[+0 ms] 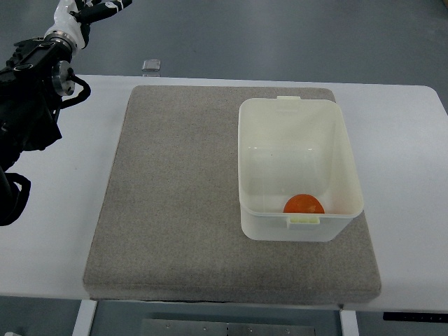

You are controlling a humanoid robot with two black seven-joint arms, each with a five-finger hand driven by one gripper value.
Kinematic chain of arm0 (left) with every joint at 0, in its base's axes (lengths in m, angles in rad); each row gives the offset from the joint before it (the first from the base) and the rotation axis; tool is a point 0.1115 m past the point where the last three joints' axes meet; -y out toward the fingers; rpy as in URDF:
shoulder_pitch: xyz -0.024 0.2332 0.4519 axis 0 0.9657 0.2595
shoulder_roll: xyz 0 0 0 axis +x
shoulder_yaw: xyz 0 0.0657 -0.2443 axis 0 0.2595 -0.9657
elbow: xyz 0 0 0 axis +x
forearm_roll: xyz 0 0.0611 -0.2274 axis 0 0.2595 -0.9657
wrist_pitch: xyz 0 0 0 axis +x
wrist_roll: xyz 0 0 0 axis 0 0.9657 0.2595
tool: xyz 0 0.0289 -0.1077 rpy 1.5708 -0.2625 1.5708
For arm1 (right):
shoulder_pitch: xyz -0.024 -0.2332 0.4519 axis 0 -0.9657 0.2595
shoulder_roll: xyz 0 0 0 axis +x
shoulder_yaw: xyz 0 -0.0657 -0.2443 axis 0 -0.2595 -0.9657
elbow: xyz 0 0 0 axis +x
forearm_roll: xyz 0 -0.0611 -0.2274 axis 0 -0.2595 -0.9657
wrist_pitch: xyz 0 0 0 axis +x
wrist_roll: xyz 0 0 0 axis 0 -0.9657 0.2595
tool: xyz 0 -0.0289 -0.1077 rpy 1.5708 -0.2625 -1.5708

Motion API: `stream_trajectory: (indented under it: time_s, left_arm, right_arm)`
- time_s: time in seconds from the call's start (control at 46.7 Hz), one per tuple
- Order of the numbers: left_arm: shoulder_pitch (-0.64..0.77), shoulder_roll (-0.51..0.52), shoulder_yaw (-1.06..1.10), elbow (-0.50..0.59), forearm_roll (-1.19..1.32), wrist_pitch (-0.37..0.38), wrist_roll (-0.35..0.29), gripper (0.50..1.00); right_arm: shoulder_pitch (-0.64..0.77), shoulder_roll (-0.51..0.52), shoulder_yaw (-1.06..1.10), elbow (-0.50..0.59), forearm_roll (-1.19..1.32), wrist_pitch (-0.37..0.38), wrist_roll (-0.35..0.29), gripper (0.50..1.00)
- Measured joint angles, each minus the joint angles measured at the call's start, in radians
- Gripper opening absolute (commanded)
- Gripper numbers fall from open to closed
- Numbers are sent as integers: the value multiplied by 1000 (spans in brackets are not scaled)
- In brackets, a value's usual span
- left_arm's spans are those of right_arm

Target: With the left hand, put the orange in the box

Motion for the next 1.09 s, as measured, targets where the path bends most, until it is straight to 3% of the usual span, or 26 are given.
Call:
stream_trajectory:
  time_s: [0.278, 0.449, 0.599, 0.899, 1.091]
  left_arm:
    - [31, 2, -149, -5, -63, -144, -15, 975]
    - [74, 1, -182, -6, -69, -276, -90, 973]
    - [85, 1, -281, -6, -122, -321, -96, 973]
    - [92, -36, -326, -9, -171, -322, -94, 966]
    - [92, -46, -319, -8, -170, -259, -95, 969]
  right_arm:
    - [0, 0, 0, 0, 0, 0, 0, 926]
    - [0, 0, 0, 0, 0, 0, 0, 926]
    - [0, 0, 0, 0, 0, 0, 0, 926]
    - [0, 0, 0, 0, 0, 0, 0, 926]
    - [0, 0, -1, 0, 0, 0, 0, 926]
